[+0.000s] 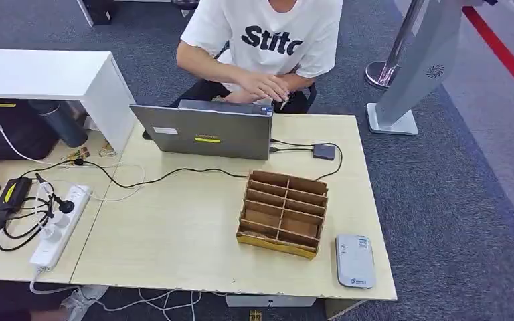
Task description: Pass the card to the sensor for recognition and then transmit it.
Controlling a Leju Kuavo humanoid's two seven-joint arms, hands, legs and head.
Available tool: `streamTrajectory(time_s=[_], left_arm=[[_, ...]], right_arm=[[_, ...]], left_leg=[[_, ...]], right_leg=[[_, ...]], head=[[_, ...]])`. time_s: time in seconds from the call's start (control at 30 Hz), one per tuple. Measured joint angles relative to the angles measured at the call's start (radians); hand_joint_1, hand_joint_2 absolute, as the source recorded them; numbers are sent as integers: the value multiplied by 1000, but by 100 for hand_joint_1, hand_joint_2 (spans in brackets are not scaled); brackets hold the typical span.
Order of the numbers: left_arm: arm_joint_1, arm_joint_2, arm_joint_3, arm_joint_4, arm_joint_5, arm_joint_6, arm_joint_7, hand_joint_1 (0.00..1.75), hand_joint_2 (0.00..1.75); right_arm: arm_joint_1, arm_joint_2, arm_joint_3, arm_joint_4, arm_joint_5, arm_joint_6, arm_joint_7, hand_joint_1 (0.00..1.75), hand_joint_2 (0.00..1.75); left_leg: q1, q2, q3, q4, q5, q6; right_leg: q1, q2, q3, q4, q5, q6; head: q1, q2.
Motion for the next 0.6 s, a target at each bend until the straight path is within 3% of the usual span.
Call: streamTrajectory(time_s=[0.23,0.37,0.6], left_arm=[[0,0,0,-1,0,1,5,0,175],[1,0,-1,-6,0,-4,5,0,175],[1,0,-2,-6,0,-4,5,0,175]], right_arm=[[14,-17,70,7,92,-3,-11,0,175],[23,-21,105,9,193,87,-60,0,175],[24,-32,125,32,256,84,-40,0,175]], left_leg=[[0,0,0,0,0,0],[0,0,0,0,0,0],[0,0,0,0,0,0]], right_leg=[[0,0,0,0,0,0],[0,0,0,0,0,0],[0,0,0,0,0,0]], head=[[0,0],[0,0],[0,0]])
